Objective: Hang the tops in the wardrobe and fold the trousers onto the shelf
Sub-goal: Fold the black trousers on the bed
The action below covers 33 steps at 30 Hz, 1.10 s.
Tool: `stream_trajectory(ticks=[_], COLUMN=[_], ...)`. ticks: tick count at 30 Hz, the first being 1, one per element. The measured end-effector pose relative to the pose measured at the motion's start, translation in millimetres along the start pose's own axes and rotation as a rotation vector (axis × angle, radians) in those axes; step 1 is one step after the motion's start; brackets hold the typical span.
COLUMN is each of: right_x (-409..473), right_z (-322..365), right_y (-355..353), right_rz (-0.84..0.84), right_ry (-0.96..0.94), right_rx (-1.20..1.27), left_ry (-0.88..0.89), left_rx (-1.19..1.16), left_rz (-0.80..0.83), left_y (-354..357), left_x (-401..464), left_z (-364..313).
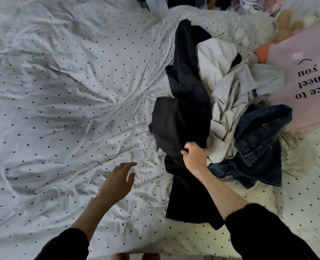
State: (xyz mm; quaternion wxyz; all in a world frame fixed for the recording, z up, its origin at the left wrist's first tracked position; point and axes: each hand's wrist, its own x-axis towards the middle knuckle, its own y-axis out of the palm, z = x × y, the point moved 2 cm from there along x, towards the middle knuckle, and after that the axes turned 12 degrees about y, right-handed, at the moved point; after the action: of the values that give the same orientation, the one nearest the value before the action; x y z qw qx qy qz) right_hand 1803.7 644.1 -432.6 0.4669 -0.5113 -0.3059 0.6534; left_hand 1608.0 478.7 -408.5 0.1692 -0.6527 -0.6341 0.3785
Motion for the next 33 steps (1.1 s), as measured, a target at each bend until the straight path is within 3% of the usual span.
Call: stream_trajectory(ticks=[6, 10, 13, 16, 19, 24, 30, 31, 33], right_x=[-111, -138, -136, -111, -77, -28, 4, 5, 6], right_z=[-9, -21, -23, -22, -18, 4, 29, 29, 28], right_y=[43, 67, 72, 61, 54, 63, 84, 88, 88], right_rz=[0.169, 0.359, 0.452, 0.409, 0.301, 0.297, 0.338, 0.331, 0.348], right_ry=[-0.276, -0.257, -0.246, -0.155, -0.03, 0.184, 0.117, 0.143, 0.266], right_rx=[0.134, 0.145, 0.094, 0.111, 0.137, 0.255, -0.204, -0.191, 0.09], left_ry=[-0.219, -0.276, -0.296, -0.324, -0.291, -0.275, -0.232, -0.231, -0.24], left_rx=[-0.256, -0.405, -0.321, -0.229, -0.113, -0.01, 0.056, 0.076, 0.1], left_rz=[0.016, 0.029, 0.014, 0.023, 0.132, 0.243, 0.23, 0.24, 0.279], left_y=[9, 26, 39, 43, 44, 58, 67, 67, 68], left_x=[1, -6, -5, 0, 5, 4, 4, 3, 0], left_z=[10, 20, 28, 40, 47, 58, 67, 70, 74])
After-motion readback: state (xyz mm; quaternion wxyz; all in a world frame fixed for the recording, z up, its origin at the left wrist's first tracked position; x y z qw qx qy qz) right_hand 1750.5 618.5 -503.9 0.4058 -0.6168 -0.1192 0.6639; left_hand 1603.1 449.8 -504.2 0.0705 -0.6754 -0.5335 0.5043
